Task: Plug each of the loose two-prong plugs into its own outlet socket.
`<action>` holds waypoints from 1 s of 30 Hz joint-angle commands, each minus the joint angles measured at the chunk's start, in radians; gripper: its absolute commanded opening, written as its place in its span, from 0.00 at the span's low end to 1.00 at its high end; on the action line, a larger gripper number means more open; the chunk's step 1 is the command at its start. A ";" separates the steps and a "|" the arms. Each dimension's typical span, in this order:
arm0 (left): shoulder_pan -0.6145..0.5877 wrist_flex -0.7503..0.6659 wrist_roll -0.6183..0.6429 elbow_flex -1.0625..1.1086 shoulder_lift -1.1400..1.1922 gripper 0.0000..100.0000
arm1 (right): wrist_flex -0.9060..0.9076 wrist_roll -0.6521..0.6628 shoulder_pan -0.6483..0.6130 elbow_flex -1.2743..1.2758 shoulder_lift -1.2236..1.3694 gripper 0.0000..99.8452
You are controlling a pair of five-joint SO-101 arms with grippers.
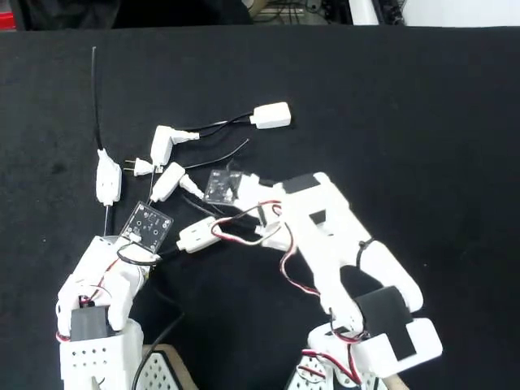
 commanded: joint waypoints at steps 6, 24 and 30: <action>0.010 0.005 -0.005 0.013 -0.008 0.20 | 0.051 -0.094 -0.100 0.047 0.015 0.08; 0.010 0.005 -0.005 0.013 -0.008 0.20 | 0.100 -0.127 -0.149 0.113 0.013 0.08; 0.008 0.005 -0.005 0.013 -0.008 0.20 | 0.133 -0.181 -0.244 0.137 0.013 0.08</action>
